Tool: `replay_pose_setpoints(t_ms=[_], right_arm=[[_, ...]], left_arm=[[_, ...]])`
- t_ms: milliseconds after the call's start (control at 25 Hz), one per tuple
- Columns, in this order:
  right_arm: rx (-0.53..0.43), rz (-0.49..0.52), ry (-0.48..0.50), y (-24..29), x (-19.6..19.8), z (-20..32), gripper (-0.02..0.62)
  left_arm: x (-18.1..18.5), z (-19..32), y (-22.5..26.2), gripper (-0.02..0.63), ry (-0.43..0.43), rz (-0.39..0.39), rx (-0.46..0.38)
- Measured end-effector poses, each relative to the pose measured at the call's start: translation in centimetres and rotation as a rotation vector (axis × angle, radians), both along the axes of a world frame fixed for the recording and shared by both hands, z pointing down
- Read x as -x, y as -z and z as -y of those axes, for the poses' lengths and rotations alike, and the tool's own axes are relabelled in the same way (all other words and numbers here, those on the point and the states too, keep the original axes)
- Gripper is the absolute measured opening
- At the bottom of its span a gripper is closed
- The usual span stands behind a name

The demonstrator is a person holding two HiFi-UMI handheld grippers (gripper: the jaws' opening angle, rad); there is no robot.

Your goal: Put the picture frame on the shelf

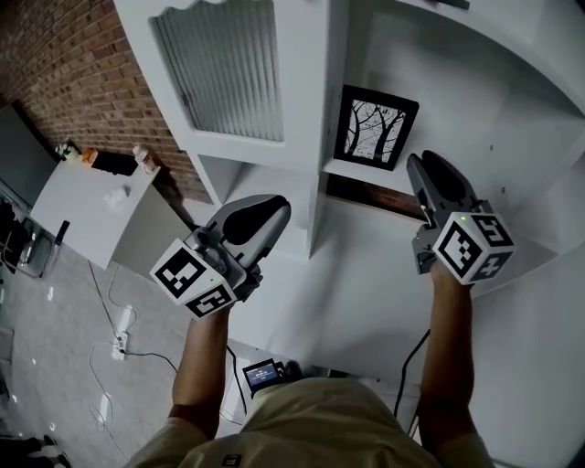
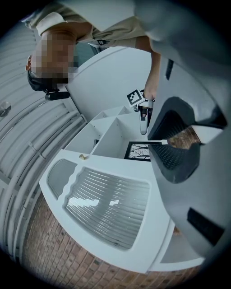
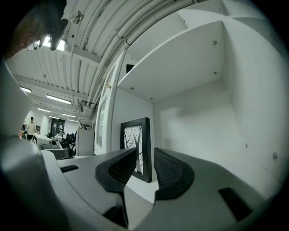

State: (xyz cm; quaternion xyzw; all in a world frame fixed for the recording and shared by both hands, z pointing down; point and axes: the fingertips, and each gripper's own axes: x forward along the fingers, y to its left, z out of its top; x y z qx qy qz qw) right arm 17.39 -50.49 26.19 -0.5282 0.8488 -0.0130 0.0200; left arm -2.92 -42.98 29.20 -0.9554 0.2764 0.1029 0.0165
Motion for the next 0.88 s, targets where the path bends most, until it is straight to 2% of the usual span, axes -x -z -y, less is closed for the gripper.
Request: replay_pose_setpoints(t_ms=[160, 320, 600, 880], right_arm=[[0.001, 0.009, 0.009, -0.3, 0.0, -2.7, 0.053], [0.0, -0.006, 0.056, -0.5, 1.7, -6.0, 0.015], [0.007, -0.037, 0.125, -0.8, 3.9, -12.2, 0.006], [0.014, -0.073, 0.222, -1.5, 6.1, -19.0, 0.006]], left_arm=[[0.7, -1.4, -0.5, 0.037, 0.007, 0.007, 0.005], [1.4, -3.3, -1.1, 0.029, -0.003, 0.011, 0.015], [1.8, -7.2, -1.7, 0.023, -0.045, 0.039, 0.01], [0.3, -12.0, -2.1, 0.018, -0.079, 0.123, -0.022]])
